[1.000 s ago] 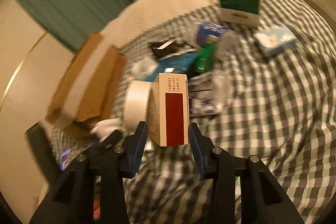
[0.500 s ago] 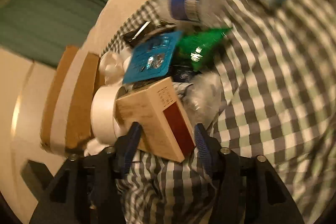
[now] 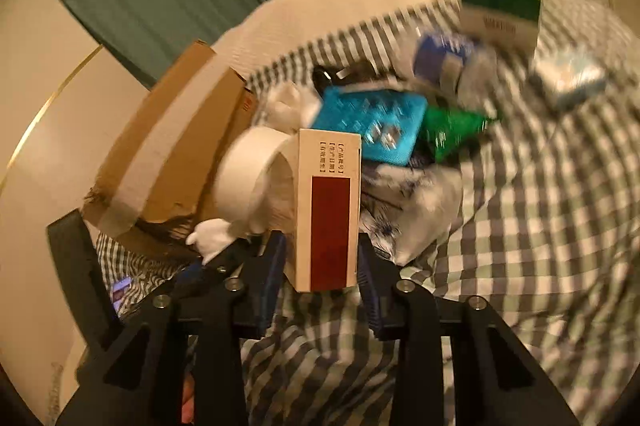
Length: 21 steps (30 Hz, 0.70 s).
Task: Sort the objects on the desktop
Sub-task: 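Carry figurine and medicine box into the cardboard box and open both grippers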
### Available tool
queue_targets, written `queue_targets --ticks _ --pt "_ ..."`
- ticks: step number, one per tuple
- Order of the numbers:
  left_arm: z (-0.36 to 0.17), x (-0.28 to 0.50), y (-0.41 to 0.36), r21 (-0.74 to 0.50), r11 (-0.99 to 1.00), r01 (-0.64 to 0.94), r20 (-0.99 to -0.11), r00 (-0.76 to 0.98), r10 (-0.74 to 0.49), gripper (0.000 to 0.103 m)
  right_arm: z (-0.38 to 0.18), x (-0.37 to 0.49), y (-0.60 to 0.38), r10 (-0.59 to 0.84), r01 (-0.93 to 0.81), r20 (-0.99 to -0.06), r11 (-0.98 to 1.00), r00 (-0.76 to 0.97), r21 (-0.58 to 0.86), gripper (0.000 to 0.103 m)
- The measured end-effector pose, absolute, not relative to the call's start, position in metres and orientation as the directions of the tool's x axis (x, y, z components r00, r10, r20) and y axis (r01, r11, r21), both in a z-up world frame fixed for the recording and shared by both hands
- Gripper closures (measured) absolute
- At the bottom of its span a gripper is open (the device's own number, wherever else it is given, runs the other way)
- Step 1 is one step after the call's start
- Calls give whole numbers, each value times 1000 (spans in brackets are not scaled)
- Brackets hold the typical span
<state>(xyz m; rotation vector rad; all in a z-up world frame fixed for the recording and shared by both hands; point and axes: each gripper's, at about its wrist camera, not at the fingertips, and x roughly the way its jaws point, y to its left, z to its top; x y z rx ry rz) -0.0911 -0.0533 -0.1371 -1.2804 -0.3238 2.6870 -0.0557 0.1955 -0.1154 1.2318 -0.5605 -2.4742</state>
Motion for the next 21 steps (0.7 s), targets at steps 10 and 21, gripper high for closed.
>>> queue_targets --ticks 10,21 --pt "-80 -59 -59 -255 -960 -114 -671 -694 260 54 -47 -13 205 -298 143 -732 -953 -613 268 74" --pt "42 -65 -147 -295 -949 -116 -499 -828 257 54 75 9 154 -316 285 -625 -946 -714 152 74"
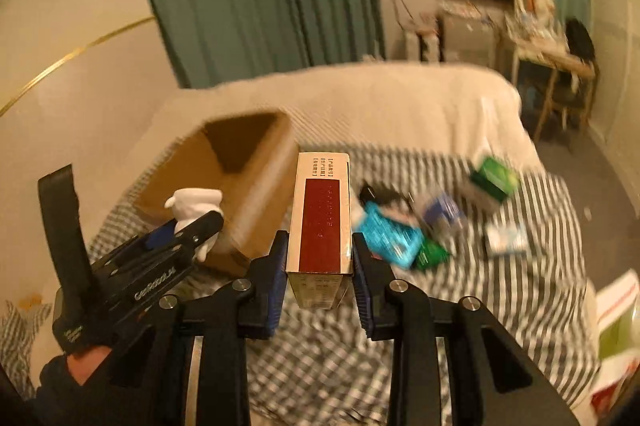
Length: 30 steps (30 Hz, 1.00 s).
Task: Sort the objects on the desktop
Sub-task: 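Carry figurine and medicine box into the cardboard box and open both grippers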
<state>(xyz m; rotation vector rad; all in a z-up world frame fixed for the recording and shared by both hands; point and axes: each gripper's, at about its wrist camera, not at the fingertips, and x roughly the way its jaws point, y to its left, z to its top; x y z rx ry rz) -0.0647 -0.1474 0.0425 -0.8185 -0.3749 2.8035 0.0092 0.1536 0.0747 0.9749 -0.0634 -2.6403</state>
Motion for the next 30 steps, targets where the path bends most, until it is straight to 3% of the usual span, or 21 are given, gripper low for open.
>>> queue_targets --ticks 4,8,13,18,20,22,23,25,30 --pt "62 -86 -189 -238 -968 -76 -489 -852 187 54 115 0 103 -382 392 -582 -913 -718 116 74" --pt "53 -117 -225 -190 -982 -25 -533 -837 124 54 127 -29 47 -444 459 -571 -879 -690 128 74" --pt "18 -147 -249 -115 -993 6 -607 -792 65 54 96 -74 -4 -464 472 -628 -865 -625 169 74" --pt "-14 -153 -265 -120 -992 30 -656 -753 56 54 54 -109 -26 -451 422 -684 -878 -574 225 74" --pt "-19 -150 -264 -125 -992 36 -662 -747 57 49 45 -113 -25 -461 410 -685 -876 -564 253 72" --pt "-16 -147 -263 -122 -991 51 -667 -744 44 21 44 -113 -21 -458 401 -676 -880 -578 253 70" --pt "-11 -144 -262 -119 -991 61 -665 -746 34 16 48 -109 -16 -459 405 -659 -880 -596 247 69" --pt "2 -136 -256 -121 -990 71 -645 -764 24 14 58 -101 -9 -465 417 -632 -877 -620 237 57" --pt "45 -106 -220 -108 -994 34 -586 -809 36 10 98 -71 25 -464 424 -561 -881 -686 211 56"
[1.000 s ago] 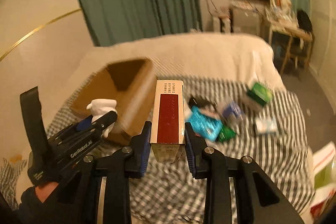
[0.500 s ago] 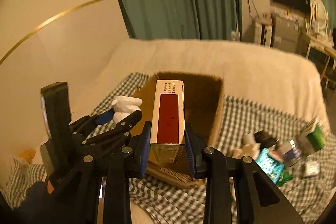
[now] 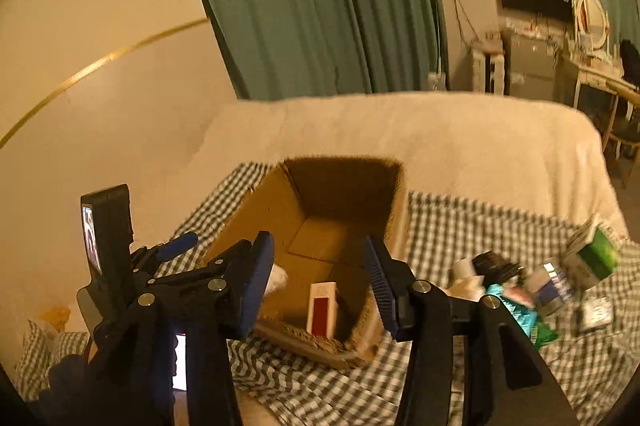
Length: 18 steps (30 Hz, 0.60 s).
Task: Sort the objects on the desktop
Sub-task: 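Carry figurine and medicine box into the cardboard box and open both grippers, then grasp the white tape roll with the left gripper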
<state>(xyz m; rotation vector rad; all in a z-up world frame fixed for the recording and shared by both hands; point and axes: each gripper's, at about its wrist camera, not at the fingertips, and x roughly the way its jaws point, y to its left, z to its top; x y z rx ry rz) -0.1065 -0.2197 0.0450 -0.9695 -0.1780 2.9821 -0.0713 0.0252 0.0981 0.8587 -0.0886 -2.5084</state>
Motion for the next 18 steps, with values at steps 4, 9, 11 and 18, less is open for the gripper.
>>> queue_targets --ticks 4,9,11,18 --pt "74 -85 -180 -99 -995 -29 -539 -839 78 7 125 -46 62 -433 411 -526 -896 -732 165 56" --pt "89 -61 -124 -72 -994 -84 -508 -855 109 4 140 -18 117 -377 360 -502 -923 -779 136 51" --pt "87 -56 -109 -85 -991 -108 -505 -852 136 3 141 -9 139 -353 334 -497 -934 -793 130 49" --pt "52 -62 -60 -101 -984 -150 -545 -818 181 3 106 -3 202 -286 244 -517 -958 -807 149 46"
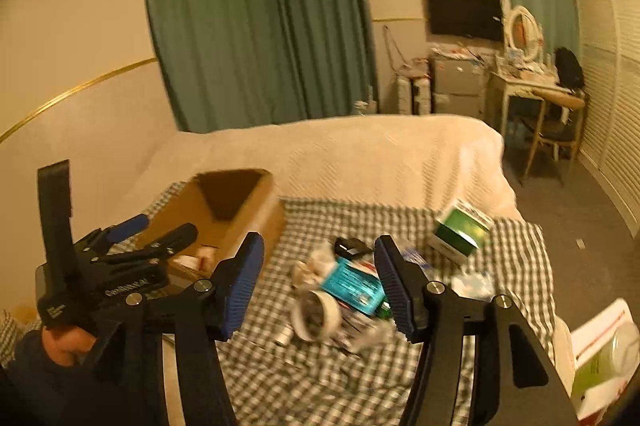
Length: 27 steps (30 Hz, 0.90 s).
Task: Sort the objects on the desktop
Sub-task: 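Grasp the white tape roll with the left gripper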
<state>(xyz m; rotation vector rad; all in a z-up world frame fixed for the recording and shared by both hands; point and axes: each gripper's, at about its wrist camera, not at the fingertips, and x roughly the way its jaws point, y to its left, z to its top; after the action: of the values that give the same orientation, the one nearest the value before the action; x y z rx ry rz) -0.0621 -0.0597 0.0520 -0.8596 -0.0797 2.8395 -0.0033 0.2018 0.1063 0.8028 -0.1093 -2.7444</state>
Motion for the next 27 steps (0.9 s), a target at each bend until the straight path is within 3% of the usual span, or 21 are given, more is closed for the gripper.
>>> queue_targets --ticks 12,17,27 --pt "-68 -77 -21 -123 -977 -172 -621 -755 211 3 -2 -43 243 -262 168 -590 -963 -764 210 42" --pt "-113 -89 -5 -139 -969 -203 -661 -710 243 3 -64 -56 230 -236 194 -655 -971 -718 138 42" --pt "-160 -133 23 -129 -960 -250 -750 -609 259 3 -95 -71 256 -333 203 -672 -942 -662 267 42"
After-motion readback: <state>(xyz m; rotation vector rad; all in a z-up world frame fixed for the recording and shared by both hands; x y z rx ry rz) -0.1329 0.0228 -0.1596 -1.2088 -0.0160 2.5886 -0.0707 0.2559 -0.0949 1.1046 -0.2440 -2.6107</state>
